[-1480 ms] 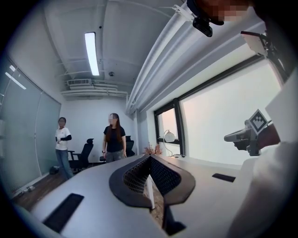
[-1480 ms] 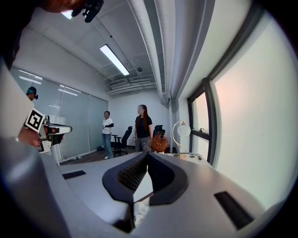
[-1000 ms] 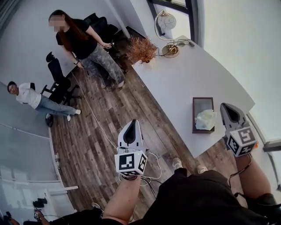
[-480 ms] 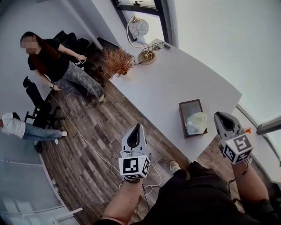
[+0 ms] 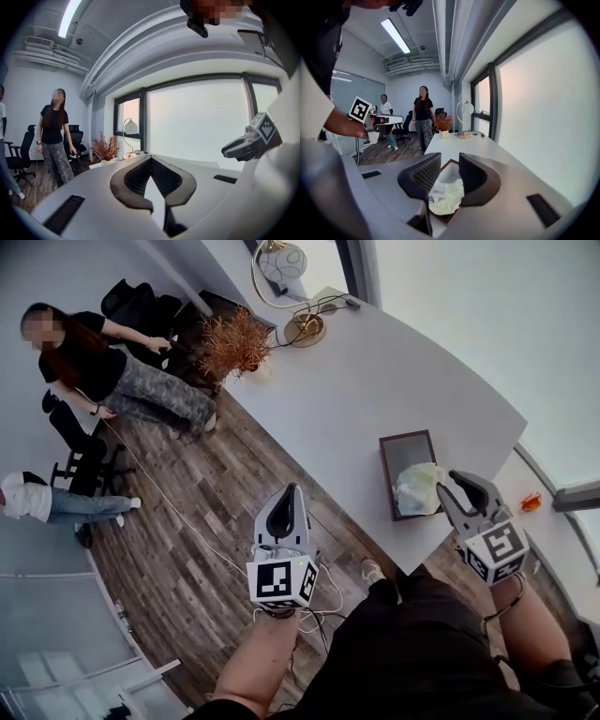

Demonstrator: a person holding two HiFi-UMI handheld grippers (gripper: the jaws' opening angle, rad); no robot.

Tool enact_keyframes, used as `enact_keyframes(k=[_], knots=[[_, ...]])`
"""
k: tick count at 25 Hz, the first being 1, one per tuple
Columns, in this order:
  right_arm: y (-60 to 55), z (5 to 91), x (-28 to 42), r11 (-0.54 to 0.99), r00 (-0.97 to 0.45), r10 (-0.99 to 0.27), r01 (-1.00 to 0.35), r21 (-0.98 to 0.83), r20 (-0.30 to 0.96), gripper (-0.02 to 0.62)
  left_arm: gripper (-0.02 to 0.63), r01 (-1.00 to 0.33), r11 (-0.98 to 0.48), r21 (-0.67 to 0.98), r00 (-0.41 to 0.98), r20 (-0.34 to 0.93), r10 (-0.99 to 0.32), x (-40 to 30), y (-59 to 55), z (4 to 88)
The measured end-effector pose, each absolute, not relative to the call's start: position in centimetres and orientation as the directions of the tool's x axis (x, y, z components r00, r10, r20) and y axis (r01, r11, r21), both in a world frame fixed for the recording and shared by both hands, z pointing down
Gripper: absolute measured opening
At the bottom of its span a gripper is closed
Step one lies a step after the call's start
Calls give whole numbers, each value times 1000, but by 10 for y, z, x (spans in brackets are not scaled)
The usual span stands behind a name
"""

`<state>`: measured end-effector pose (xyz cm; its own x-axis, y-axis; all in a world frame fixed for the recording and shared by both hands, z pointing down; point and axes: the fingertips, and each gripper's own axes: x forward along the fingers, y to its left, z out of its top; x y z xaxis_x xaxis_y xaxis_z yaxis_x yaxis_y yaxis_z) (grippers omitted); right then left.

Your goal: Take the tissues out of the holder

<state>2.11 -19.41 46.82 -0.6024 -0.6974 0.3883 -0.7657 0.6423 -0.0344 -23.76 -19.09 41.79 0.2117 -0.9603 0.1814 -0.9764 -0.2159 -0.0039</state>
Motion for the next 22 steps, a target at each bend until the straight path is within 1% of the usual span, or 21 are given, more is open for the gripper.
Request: enact_keyframes(k=[2, 4, 10, 13, 17, 20, 22], knots=[[-196, 479, 20, 650, -610, -685, -759, -44, 398, 98, 5, -978, -210, 3, 206, 197, -958, -237, -193, 428], [-198, 492, 17, 665, -620, -665, -745, -46, 417, 126, 5, -979, -204, 6, 200, 211, -957, -237, -194, 438], [-199, 524, 1, 715, -637, -597, -699, -38, 489, 281, 5, -983, -185, 14, 183, 252, -950, -239, -195, 463], [-202, 540, -2, 721, -632, -580, -692, -37, 514, 331, 5, -983, -182, 15, 179, 273, -945, -242, -197, 476], [-201, 567, -6, 725, -621, -542, -687, -60, 565, 373, 5, -982, -186, 17, 182, 304, -935, -243, -193, 496], [-198, 582, -10, 728, -598, -518, -684, -52, 611, 373, 5, -982, -188, 25, 186, 334, -924, -243, -188, 510], [-202, 586, -10, 727, -583, -527, -686, -27, 619, 373, 5, -983, -182, 32, 181, 348, -920, -243, -189, 517]])
